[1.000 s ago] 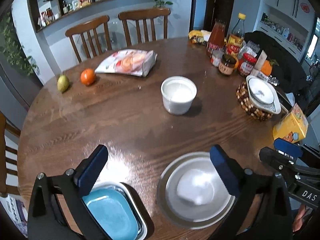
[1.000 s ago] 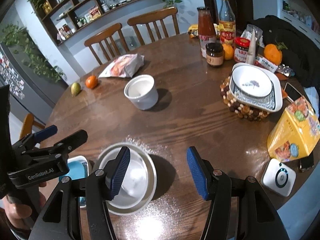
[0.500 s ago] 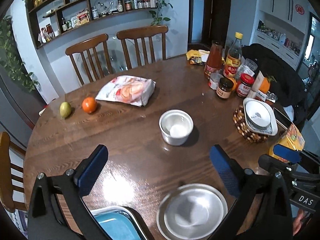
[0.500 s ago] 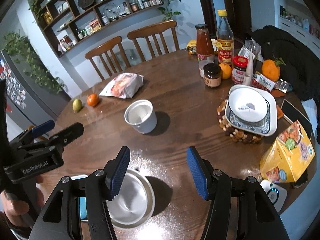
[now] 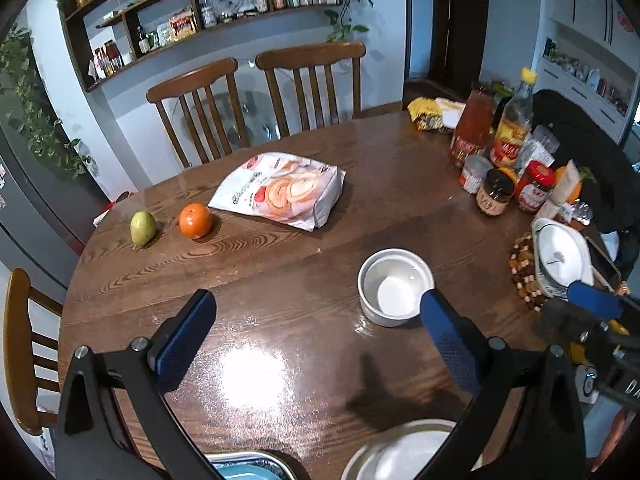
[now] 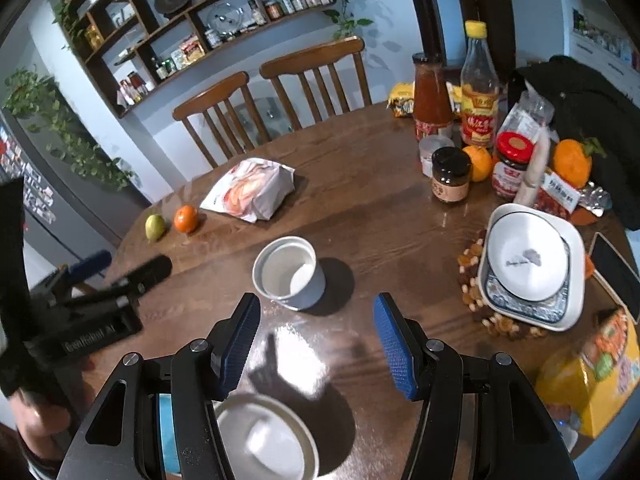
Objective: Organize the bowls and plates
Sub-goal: 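Move both tools toward the small white ramekin, then grasp the white ramekin rim with both tools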
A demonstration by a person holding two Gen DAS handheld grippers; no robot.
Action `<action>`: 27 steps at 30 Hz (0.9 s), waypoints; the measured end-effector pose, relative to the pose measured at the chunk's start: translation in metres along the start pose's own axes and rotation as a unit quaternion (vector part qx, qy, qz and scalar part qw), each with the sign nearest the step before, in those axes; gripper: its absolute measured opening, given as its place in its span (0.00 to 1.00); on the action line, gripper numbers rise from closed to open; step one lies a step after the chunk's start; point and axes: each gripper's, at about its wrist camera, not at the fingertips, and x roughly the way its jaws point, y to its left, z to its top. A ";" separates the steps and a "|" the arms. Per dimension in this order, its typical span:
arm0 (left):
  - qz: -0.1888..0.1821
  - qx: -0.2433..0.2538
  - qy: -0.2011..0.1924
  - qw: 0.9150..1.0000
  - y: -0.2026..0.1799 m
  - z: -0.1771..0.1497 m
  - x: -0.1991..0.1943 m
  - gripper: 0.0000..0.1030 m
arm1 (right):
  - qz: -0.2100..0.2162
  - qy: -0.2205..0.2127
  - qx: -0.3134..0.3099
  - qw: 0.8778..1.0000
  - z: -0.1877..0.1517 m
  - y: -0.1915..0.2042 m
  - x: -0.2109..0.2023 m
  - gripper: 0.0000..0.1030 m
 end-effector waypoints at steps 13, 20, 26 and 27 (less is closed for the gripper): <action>-0.007 -0.004 0.072 0.997 -0.018 -0.011 0.084 0.98 | 0.036 0.068 0.027 0.997 0.020 -0.017 0.083 0.58; -0.016 -0.013 0.095 0.995 -0.022 -0.010 0.115 0.97 | 0.055 0.097 0.043 0.993 0.026 -0.021 0.122 0.58; -0.026 -0.016 0.116 0.993 -0.027 -0.013 0.138 0.93 | 0.064 0.123 0.048 0.989 0.026 -0.019 0.153 0.58; -0.027 -0.016 0.120 0.992 -0.028 -0.014 0.142 0.92 | 0.065 0.125 0.049 0.989 0.026 -0.020 0.157 0.58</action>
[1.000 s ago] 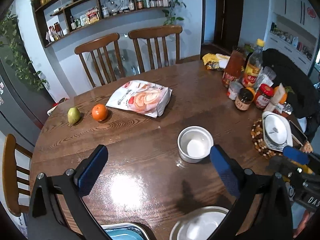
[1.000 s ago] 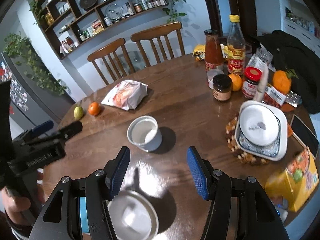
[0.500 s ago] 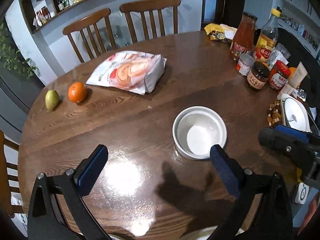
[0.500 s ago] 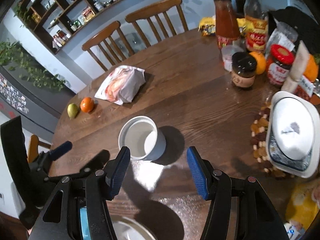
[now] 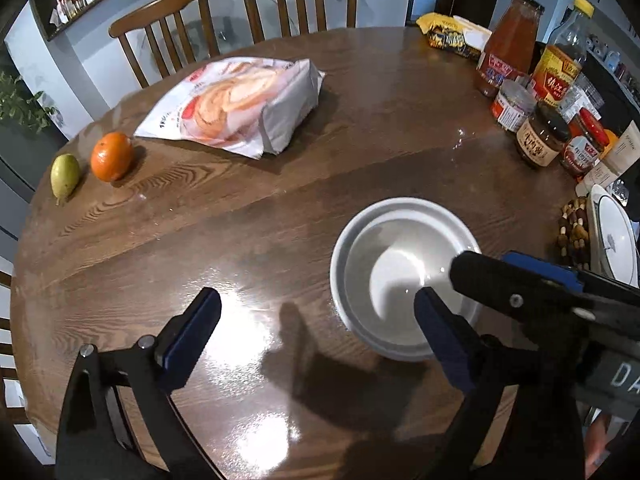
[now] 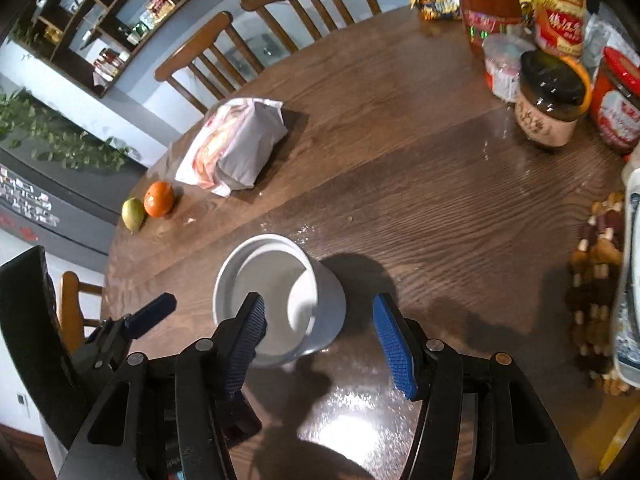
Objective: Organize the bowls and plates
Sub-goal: 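Grasp the white ramekin rim with both tools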
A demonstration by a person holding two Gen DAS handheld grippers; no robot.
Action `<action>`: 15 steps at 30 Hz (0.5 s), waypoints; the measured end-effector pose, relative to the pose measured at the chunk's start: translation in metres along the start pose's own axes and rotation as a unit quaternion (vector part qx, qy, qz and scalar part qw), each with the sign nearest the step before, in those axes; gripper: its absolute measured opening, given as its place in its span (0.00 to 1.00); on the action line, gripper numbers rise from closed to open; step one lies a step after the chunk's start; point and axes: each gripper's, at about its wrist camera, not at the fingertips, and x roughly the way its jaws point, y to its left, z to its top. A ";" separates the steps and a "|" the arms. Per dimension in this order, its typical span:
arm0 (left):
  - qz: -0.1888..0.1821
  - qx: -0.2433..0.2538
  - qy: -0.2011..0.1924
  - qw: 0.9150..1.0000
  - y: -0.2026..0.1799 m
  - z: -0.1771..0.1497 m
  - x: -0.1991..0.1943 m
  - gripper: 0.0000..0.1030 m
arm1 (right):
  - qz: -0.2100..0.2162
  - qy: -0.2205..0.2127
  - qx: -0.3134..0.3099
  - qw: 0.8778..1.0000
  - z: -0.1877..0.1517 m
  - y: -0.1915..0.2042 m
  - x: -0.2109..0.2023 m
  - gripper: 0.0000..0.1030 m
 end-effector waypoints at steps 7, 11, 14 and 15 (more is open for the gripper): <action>-0.017 -0.009 0.019 1.000 0.000 0.001 0.016 0.66 | 0.007 0.022 0.000 1.000 0.003 -0.002 0.021 0.39; -0.028 -0.011 0.020 0.999 -0.002 0.001 0.018 0.47 | 0.008 0.032 -0.004 0.999 0.003 -0.002 0.028 0.29; -0.036 -0.009 0.024 0.999 -0.004 0.001 0.021 0.36 | -0.004 0.029 -0.010 1.000 0.002 -0.002 0.030 0.24; -0.040 -0.009 0.024 0.999 -0.005 0.001 0.022 0.33 | -0.005 0.029 -0.011 0.999 0.002 -0.002 0.030 0.24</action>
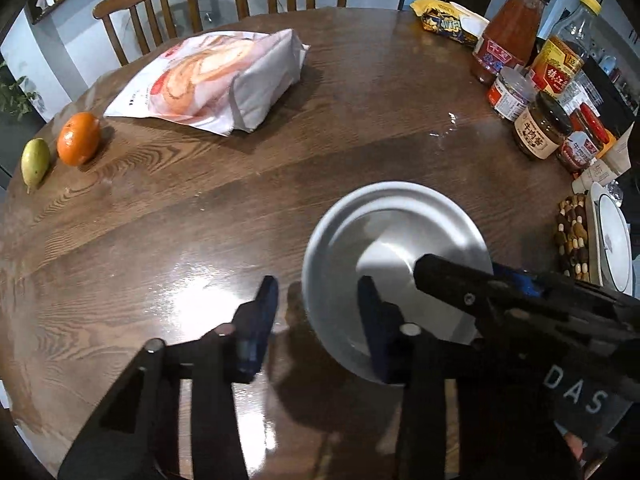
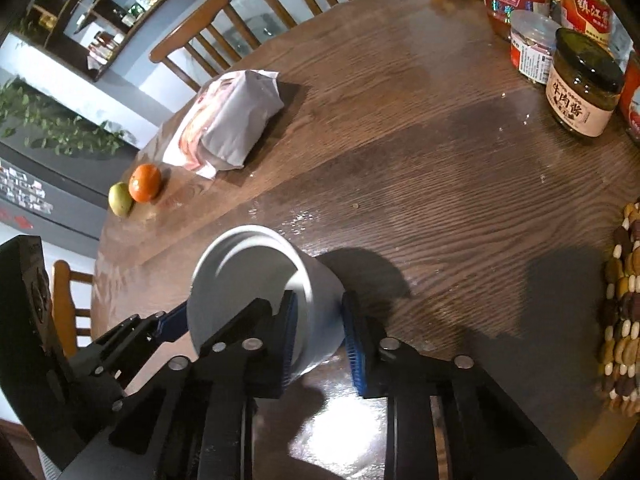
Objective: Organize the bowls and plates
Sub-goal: 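Grasp the white ramekin rim with both tools, then carry the white ramekin and lower it into the nested white bowls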
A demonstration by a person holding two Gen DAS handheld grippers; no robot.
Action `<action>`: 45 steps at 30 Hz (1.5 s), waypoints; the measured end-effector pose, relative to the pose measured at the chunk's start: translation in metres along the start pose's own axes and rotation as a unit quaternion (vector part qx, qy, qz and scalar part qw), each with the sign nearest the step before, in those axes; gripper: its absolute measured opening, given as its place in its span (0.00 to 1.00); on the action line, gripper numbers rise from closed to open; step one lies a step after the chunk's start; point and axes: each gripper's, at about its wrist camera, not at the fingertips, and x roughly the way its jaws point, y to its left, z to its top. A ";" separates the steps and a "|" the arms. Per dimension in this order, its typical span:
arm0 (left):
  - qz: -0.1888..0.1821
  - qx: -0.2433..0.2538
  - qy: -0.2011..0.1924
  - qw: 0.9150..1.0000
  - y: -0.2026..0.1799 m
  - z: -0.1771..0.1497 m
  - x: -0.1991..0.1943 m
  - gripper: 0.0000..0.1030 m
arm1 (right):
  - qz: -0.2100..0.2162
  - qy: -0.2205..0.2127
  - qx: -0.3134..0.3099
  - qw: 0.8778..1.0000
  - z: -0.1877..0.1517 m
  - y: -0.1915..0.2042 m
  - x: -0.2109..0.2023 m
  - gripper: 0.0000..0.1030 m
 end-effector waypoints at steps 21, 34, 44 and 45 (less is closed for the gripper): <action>0.001 0.055 -0.024 0.998 -0.022 -0.007 -0.009 0.22 | -0.017 -0.034 0.003 0.999 -0.016 -0.001 -0.016 0.21; -0.008 0.104 -0.060 0.993 -0.051 -0.019 -0.039 0.22 | -0.022 -0.079 0.034 0.996 -0.040 -0.011 -0.059 0.21; -0.013 0.124 -0.078 0.989 -0.059 -0.038 -0.063 0.22 | -0.028 -0.099 0.039 0.994 -0.062 -0.006 -0.083 0.21; -0.013 0.126 -0.080 0.989 -0.060 -0.041 -0.066 0.22 | -0.028 -0.100 0.039 0.994 -0.064 -0.005 -0.085 0.21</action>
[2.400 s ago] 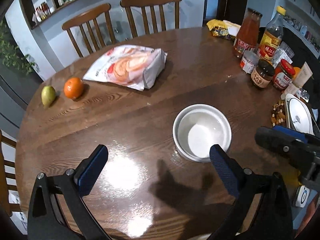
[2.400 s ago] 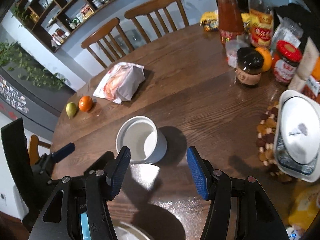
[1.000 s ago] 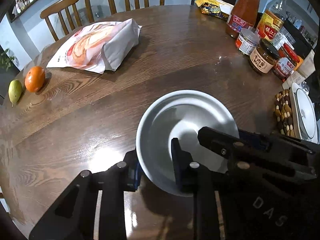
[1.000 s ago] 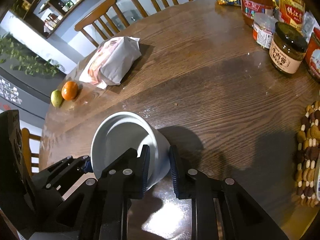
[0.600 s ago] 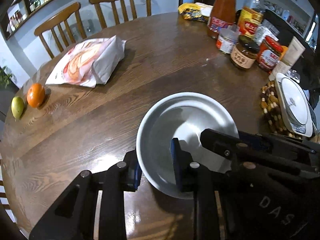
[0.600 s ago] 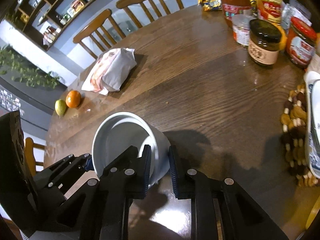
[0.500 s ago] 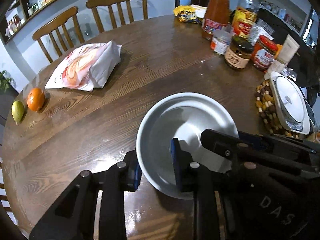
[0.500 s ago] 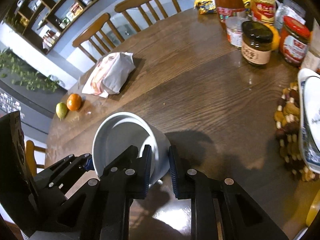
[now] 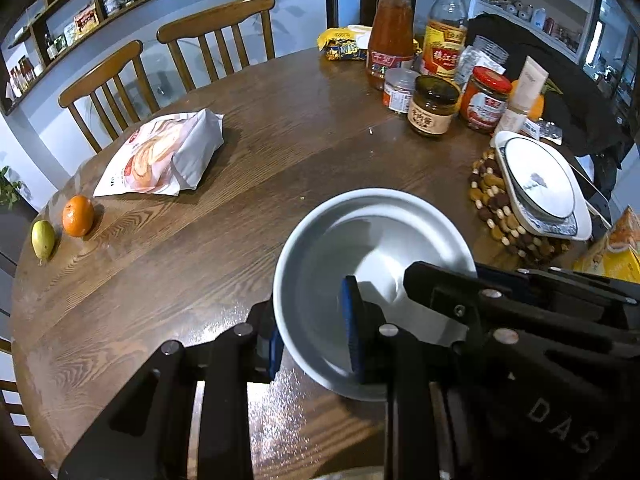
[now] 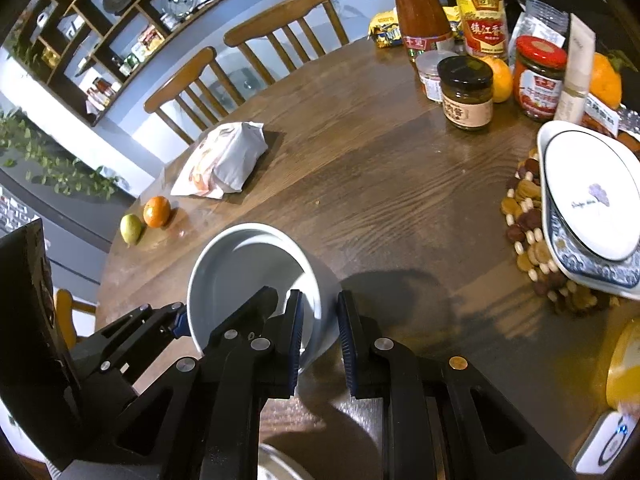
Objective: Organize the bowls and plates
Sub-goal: 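Carry the white ramekin and lower it into the nested white bowls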
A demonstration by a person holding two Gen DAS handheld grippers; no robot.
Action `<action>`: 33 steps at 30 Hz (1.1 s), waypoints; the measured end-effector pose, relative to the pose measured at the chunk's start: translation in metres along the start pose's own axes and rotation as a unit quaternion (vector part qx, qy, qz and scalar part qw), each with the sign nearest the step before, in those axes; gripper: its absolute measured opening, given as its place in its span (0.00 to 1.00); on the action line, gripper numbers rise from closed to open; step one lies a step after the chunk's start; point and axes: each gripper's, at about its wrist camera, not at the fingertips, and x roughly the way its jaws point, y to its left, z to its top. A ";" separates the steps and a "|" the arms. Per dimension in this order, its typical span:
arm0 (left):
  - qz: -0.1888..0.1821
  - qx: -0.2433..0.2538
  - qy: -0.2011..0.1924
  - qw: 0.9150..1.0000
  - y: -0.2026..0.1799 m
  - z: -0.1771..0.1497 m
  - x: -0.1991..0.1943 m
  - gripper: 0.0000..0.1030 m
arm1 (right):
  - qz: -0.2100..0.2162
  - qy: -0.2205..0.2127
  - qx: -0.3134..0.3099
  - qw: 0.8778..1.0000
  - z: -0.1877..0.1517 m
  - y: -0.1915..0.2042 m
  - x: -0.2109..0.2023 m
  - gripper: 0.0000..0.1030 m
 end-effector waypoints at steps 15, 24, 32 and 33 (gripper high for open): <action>-0.002 0.019 -0.021 1.000 -0.014 -0.021 -0.038 0.22 | 0.006 -0.029 0.007 1.000 -0.032 0.005 -0.042 0.21; 0.006 0.020 -0.030 0.999 -0.016 -0.034 -0.060 0.22 | 0.015 -0.041 0.003 0.999 -0.049 0.012 -0.061 0.21; 0.012 0.016 -0.035 0.999 -0.015 -0.050 -0.076 0.22 | 0.022 -0.042 -0.006 0.999 -0.065 0.020 -0.073 0.20; 0.013 0.015 -0.036 0.999 -0.015 -0.052 -0.078 0.22 | 0.023 -0.043 -0.007 0.999 -0.067 0.021 -0.074 0.20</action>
